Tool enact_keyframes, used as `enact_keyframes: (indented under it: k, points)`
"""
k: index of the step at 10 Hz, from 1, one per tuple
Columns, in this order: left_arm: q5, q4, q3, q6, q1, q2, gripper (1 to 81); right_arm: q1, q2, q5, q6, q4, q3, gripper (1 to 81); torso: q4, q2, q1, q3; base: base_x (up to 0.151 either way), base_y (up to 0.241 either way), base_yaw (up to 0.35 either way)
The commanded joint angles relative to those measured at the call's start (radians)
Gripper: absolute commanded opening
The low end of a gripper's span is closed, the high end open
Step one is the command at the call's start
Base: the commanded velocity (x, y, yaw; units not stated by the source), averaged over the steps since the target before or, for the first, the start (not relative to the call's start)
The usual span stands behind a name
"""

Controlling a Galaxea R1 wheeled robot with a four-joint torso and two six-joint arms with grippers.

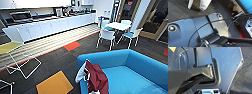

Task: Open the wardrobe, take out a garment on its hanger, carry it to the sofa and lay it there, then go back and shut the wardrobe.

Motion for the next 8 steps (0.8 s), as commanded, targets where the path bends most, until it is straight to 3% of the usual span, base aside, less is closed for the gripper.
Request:
enact_keyframes:
  k: [1, 3, 8]
  points:
    - [0.021, 0.034, -0.067, 0.004, -0.022, 0.037, 81.1, 0.014, 0.014, -0.062, -0.002, 0.002, 0.008, 81.1, 0.0, 0.0, 0.001, 0.0, -0.111, 0.0, 0.0]
    - [-0.036, 0.045, -0.122, 0.004, -0.015, 0.067, 81.1, 0.014, 0.012, -0.062, -0.002, 0.002, 0.008, 81.1, 0.0, 0.0, 0.001, 0.0, -0.101, 0.0, 0.0]
    - [-0.037, 0.045, -0.125, 0.004, 0.001, 0.071, 81.1, 0.016, 0.012, -0.062, -0.002, 0.004, 0.003, 81.1, 0.0, -0.001, 0.001, 0.0, -0.08, 0.0, 0.0]
